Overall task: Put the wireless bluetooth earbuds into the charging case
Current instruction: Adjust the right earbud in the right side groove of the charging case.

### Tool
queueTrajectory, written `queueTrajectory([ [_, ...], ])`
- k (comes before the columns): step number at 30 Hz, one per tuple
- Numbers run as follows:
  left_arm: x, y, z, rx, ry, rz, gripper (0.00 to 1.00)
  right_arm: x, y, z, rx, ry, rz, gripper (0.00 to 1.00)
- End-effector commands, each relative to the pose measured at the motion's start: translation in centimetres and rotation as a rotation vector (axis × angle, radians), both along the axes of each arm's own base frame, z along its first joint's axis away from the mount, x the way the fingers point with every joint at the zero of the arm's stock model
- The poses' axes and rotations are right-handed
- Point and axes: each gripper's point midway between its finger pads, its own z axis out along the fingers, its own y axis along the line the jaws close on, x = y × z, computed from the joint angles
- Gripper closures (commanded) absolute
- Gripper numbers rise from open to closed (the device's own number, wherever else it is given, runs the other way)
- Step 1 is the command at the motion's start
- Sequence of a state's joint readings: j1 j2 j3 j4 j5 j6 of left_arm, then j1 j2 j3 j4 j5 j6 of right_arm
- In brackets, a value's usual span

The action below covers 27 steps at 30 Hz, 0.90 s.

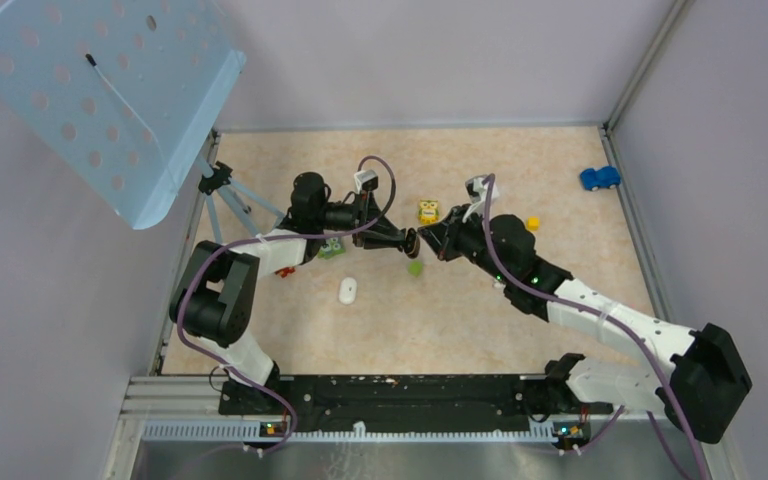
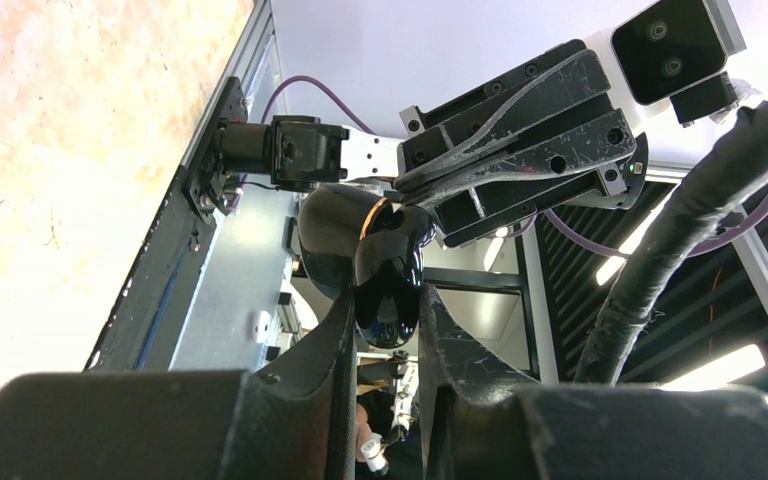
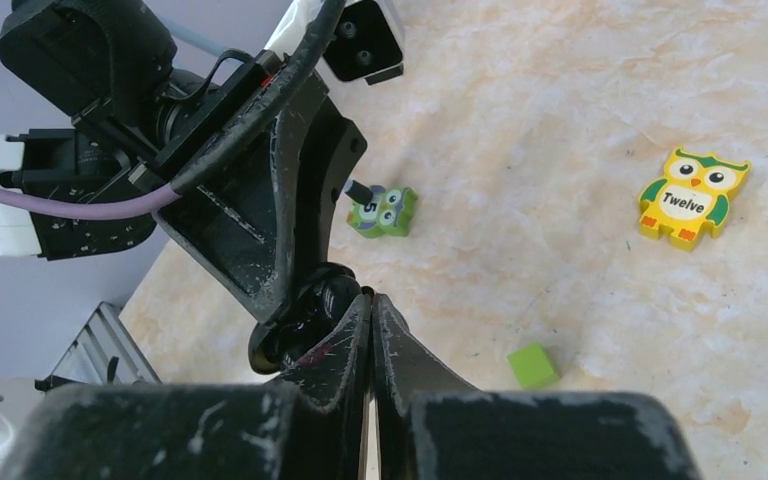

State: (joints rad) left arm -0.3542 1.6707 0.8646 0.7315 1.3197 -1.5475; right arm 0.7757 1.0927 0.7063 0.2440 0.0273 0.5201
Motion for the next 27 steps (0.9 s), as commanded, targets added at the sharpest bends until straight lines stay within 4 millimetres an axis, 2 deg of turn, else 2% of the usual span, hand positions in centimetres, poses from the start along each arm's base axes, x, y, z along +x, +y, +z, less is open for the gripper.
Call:
queueTrajectory([
  [1,0.2,0.1,2.3,-0.035,-0.109,0.005,1.0,-0.2,0.2,1.4,0.035,-0.039,0.021,1.0],
  [12,0.1,0.1,2.2,-0.033,-0.11,0.004,1.0,-1.0,1.1,1.5,0.039,-0.051,0.081,1.0],
  [18,0.1,0.1,2.2,-0.032,-0.11,0.002,1.0,-1.0,0.2,2.4,0.054,-0.092,0.046,1.0],
  [19,0.1,0.1,2.1,-0.031,-0.109,0.002,1.0,-1.0,0.0,2.7,0.057,-0.101,0.043,0.99],
  [23,0.2,0.0,2.2,-0.032,-0.111,0.002,1.0,-0.9,0.1,3.0,0.039,-0.111,0.047,0.81],
  [27,0.2,0.0,2.2,-0.032,-0.112,0.002,1.0,-0.9,0.3,2.7,0.036,-0.104,0.055,0.77],
])
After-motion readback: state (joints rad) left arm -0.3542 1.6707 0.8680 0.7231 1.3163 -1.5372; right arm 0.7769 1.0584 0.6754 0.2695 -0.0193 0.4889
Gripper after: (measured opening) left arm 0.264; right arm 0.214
